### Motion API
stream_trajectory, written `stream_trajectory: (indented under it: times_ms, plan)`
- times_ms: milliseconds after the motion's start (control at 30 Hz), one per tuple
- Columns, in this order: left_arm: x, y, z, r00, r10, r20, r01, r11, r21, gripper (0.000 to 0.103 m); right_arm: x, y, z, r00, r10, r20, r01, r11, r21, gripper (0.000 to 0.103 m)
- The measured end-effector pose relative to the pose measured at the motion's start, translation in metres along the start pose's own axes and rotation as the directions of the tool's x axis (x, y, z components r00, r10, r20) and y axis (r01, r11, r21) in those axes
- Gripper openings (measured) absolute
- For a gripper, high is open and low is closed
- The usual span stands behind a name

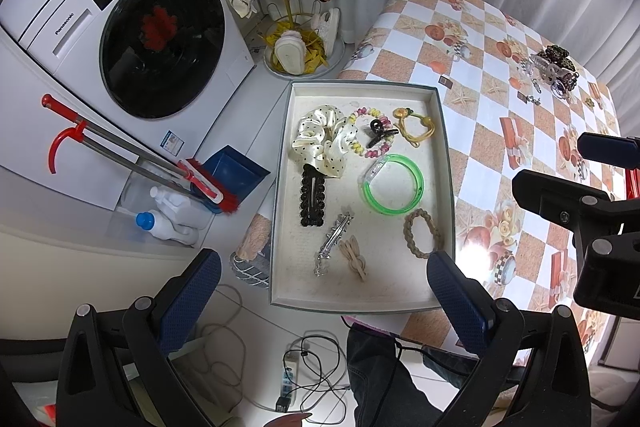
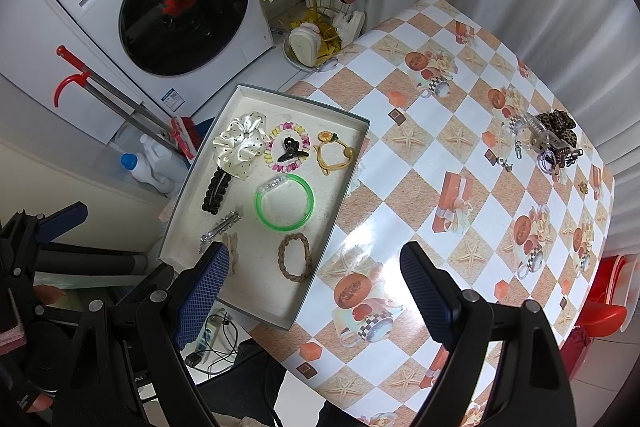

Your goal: Organize jewelry

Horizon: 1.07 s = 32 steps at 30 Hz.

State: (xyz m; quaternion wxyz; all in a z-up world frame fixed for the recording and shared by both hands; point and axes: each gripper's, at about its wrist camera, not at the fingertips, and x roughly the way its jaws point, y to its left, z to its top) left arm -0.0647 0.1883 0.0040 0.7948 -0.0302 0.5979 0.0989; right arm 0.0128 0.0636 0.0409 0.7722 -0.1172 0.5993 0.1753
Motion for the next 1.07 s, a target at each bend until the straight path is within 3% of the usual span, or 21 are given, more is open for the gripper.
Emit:
stream_trajectory:
  times_ms: [1067]
  plan:
    - [-0.0033,0.0079,0.0016,1.0,-0.002,0.004,0.002,1.0,0.002,0.103,0.0004,0.0067,0.0,1.0,-0.004,0.004,0.004,1.0,0.009,0.089]
